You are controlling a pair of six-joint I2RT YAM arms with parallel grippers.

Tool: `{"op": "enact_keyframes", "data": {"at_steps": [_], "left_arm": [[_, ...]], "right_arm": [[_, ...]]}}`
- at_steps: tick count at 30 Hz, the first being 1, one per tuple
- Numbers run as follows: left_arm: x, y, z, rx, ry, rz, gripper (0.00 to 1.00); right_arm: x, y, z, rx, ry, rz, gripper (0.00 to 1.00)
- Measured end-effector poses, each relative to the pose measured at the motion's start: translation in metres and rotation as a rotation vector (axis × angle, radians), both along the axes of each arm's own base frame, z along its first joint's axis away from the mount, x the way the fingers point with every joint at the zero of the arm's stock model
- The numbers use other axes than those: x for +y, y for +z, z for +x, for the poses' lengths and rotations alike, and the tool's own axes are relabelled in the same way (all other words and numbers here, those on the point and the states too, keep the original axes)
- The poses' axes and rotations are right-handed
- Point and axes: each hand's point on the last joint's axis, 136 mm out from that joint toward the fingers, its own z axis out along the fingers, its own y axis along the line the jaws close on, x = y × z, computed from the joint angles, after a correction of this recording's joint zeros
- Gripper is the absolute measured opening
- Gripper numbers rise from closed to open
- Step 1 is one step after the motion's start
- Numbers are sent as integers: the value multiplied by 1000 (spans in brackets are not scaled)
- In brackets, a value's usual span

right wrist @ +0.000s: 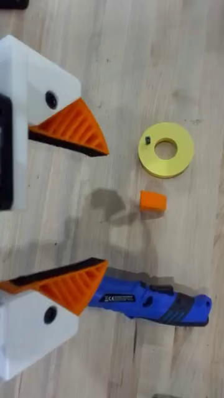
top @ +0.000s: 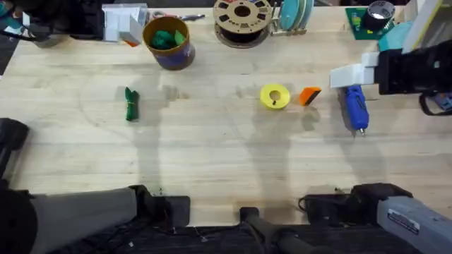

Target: Pick up the gripper from the table and insert it into the empty holder that is missing its gripper. Then pick up a screw, insert it into the mounting hole, and use the screwdriver to tighten it. Finally, clean up the table by picking up the vegetable and placing it into the bucket.

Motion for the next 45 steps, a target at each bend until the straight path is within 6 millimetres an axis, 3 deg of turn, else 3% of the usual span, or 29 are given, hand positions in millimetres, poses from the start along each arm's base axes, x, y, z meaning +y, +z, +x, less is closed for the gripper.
{"op": "enact_keyframes", "data": {"at_steps": [8,13,24,28,36,45], "left_arm": [[-4,-1,-1,6,12,-12,986],[-25,3,-4,5,-37,-12,986],[-86,53,-28,-148,-161,-42,985],[-103,67,-28,-214,-210,-59,985],[-107,81,-25,-278,-234,-59,986],[-106,83,-22,-298,-300,0,986]], "right_arm": [[0,-1,-1,6,0,0,996],[0,-1,-1,6,0,0,996],[0,-1,-1,6,0,0,997],[0,-1,-1,6,0,0,997],[0,-1,-1,6,0,0,997],[0,-1,-1,6,0,0,997]]}}
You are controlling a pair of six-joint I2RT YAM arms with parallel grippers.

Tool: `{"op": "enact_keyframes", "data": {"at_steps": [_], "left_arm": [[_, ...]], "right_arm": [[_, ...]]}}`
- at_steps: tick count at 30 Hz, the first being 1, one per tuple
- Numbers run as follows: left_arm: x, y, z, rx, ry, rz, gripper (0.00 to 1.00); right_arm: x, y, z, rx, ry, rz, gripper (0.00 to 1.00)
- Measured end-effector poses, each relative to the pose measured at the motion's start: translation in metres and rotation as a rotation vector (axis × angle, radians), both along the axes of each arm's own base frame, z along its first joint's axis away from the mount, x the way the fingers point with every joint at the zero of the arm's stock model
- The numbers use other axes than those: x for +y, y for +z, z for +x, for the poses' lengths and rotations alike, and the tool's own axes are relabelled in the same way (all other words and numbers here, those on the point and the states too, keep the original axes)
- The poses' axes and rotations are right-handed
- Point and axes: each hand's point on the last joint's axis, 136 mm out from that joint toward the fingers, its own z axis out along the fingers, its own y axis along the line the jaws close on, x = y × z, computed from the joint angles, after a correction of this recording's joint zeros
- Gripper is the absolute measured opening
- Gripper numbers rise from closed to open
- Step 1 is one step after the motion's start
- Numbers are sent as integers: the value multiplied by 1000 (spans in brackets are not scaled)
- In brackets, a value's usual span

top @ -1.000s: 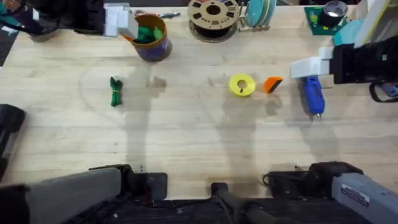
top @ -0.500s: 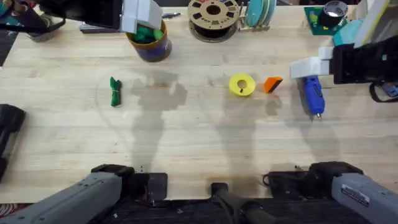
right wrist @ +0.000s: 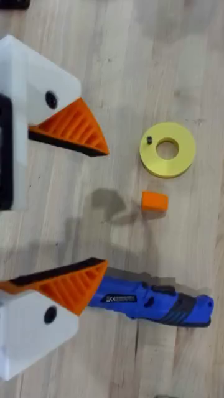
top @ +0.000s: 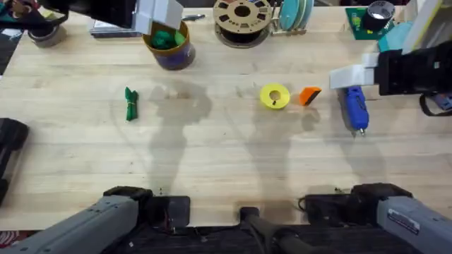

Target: Pick up the gripper from the table and insert it into the empty holder that is missing its gripper. Then pick up a screw, insert it into the mounting hole, and use the screwdriver to tighten it. Finally, clean up the table by picking up the vegetable and placing it into the bucket.

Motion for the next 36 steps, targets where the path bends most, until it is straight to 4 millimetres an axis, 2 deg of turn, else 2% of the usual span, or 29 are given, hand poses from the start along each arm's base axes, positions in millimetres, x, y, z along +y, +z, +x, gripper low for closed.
{"op": "enact_keyframes", "data": {"at_steps": [4,8,12,20,24,36], "left_arm": [[0,-3,10,-49,-4,5,986],[-3,-19,20,-126,-12,-6,986],[-6,-27,18,-232,-28,-31,985],[-10,-12,-8,-520,-54,-108,986],[-8,-10,-18,-643,-45,-179,986],[-32,-45,-66,-829,-188,-351,986]], "right_arm": [[0,0,0,0,0,0,997],[0,0,0,1,0,0,997],[0,0,0,1,0,0,997],[0,0,0,1,0,0,997],[0,0,0,1,0,0,997],[0,0,0,1,0,0,997]]}}
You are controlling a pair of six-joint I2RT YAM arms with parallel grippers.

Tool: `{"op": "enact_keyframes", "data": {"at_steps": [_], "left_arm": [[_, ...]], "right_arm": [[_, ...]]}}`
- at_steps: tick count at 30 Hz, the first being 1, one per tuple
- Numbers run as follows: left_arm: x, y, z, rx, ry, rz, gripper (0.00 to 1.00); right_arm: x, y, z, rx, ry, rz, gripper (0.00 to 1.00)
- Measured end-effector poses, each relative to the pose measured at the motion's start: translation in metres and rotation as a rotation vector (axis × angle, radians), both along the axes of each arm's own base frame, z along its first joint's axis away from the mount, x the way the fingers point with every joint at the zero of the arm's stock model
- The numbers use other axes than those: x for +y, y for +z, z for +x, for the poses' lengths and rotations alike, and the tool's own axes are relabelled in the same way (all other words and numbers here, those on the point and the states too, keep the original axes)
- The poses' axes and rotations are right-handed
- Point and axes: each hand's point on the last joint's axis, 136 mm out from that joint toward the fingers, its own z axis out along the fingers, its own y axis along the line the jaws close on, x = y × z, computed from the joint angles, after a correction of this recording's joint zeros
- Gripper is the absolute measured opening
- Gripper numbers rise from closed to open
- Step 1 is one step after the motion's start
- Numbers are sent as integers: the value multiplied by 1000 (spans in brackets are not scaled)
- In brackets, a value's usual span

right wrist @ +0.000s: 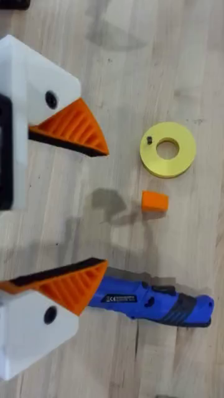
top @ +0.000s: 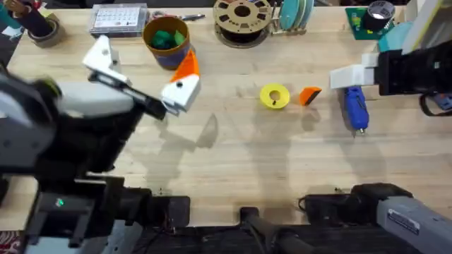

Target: Pick up the gripper from the table and insert it into the empty holder that is missing its gripper. Then pick up a screw, insert it into the mounting hole, and use the screwdriver to tighten it. Finally, clean up the table by picking up the vegetable and placing it into the bucket.

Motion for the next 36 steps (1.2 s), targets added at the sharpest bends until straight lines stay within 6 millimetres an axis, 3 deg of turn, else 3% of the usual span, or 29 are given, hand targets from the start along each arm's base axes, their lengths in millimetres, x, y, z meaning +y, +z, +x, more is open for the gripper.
{"op": "enact_keyframes", "data": {"at_steps": [11,19,32,36], "left_arm": [[-34,-39,-40,15,-250,-94,986],[-57,-50,-71,27,-454,-123,986],[-77,-102,-97,247,-637,-76,986],[-80,-103,-103,203,-677,-23,986]], "right_arm": [[0,0,0,0,0,0,997],[0,0,0,0,0,0,997],[0,0,0,0,0,0,997],[0,0,0,0,0,0,997]]}}
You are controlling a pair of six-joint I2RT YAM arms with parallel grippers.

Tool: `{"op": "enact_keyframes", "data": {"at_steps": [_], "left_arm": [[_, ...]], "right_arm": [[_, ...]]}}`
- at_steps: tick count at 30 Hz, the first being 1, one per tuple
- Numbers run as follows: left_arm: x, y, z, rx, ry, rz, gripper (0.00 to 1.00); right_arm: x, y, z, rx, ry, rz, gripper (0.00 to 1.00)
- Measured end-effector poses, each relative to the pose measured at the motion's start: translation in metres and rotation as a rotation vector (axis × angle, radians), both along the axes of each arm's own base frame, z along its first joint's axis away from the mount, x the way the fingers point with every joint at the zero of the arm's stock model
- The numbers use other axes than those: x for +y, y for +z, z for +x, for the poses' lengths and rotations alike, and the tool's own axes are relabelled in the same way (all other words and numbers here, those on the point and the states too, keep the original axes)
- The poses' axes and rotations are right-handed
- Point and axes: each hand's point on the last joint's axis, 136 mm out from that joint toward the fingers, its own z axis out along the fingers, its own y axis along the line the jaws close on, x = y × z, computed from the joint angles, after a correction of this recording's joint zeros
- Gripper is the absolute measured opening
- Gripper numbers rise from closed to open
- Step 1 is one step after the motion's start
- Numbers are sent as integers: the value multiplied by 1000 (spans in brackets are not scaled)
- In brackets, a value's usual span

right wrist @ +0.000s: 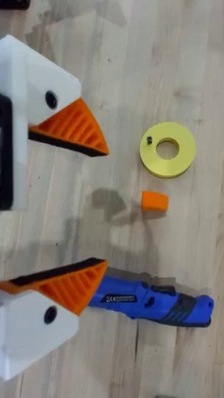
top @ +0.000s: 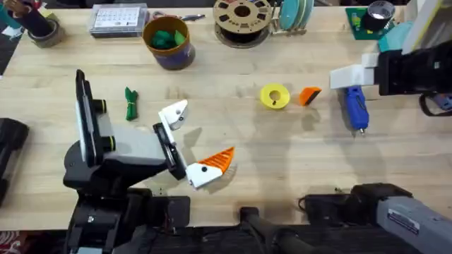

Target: Pick up the gripper from the table and insert it into the empty holder that is missing its gripper. Then pick up a screw, insert it into the mounting hole, and use the screwdriver to tighten it. Finally, clean up the table by picking up the vegetable and placing it into the bucket.

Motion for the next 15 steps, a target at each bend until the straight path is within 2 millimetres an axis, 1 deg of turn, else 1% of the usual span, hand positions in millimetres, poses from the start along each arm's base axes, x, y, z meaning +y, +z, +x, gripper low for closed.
{"op": "enact_keyframes", "data": {"at_steps": [9,15], "left_arm": [[-3,0,-7,-47,-45,21,986],[-3,0,-7,-53,-49,23,985]], "right_arm": [[0,0,0,0,0,0,997],[0,0,0,0,0,0,996]]}}
